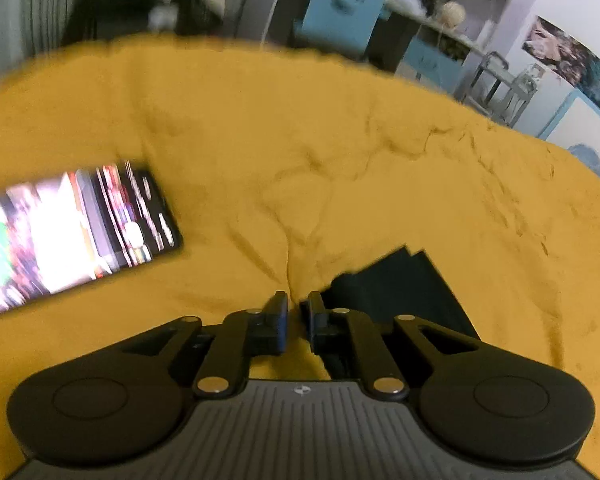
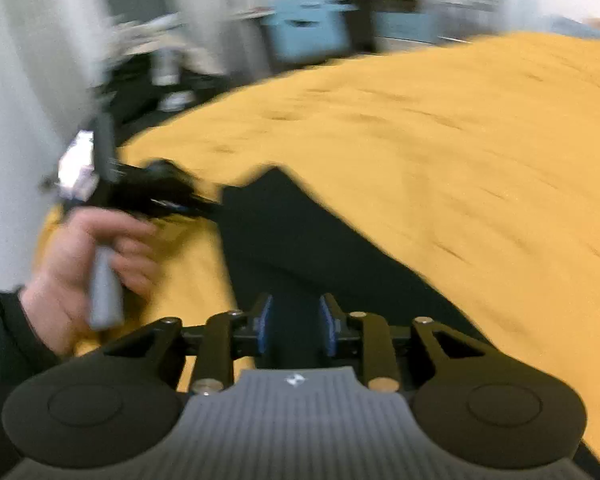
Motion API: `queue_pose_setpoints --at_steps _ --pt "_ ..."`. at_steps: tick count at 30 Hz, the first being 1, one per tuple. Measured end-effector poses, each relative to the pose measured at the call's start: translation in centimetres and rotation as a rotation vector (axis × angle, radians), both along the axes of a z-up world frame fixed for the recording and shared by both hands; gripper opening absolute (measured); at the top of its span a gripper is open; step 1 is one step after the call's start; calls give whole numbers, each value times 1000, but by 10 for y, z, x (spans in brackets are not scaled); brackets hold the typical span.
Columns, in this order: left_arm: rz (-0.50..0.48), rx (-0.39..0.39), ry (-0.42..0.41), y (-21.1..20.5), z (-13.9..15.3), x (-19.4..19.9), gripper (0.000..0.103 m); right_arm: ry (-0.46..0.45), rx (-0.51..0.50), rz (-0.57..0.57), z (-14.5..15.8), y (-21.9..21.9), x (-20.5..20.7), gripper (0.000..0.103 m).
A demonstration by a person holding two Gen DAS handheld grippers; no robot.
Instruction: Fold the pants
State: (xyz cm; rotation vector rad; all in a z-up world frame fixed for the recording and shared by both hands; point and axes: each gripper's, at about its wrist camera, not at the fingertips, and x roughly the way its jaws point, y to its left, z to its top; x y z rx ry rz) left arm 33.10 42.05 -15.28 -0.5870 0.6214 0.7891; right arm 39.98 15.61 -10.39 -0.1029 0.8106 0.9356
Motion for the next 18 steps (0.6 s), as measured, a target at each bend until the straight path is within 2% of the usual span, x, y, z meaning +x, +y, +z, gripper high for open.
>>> queue_pose_setpoints --at_steps 2,4,5,7,9,10,15,18 --pt "-43 119 6 -25 13 1 10 -11 -87 -151 1 -44 -9 30" --pt "-120 204 11 -55 22 3 16 -9 -171 -303 1 -84 -19 32" --pt "-176 228 7 -71 25 3 16 -8 -203 -377 3 -103 -25 34" --pt "-282 257 -11 -102 30 -1 18 -28 -254 -509 9 -134 -39 46" --pt "-371 290 -27 -133 35 -7 18 -56 -302 -621 15 -156 -55 55" --pt "-405 307 -35 -146 37 -10 20 -64 -327 -669 17 -166 -61 56" --pt "-534 400 -39 -204 43 -21 24 -111 -349 -802 30 -211 -94 61" --pt "-588 408 -34 -225 47 -34 26 -133 -332 -837 33 -232 -108 61"
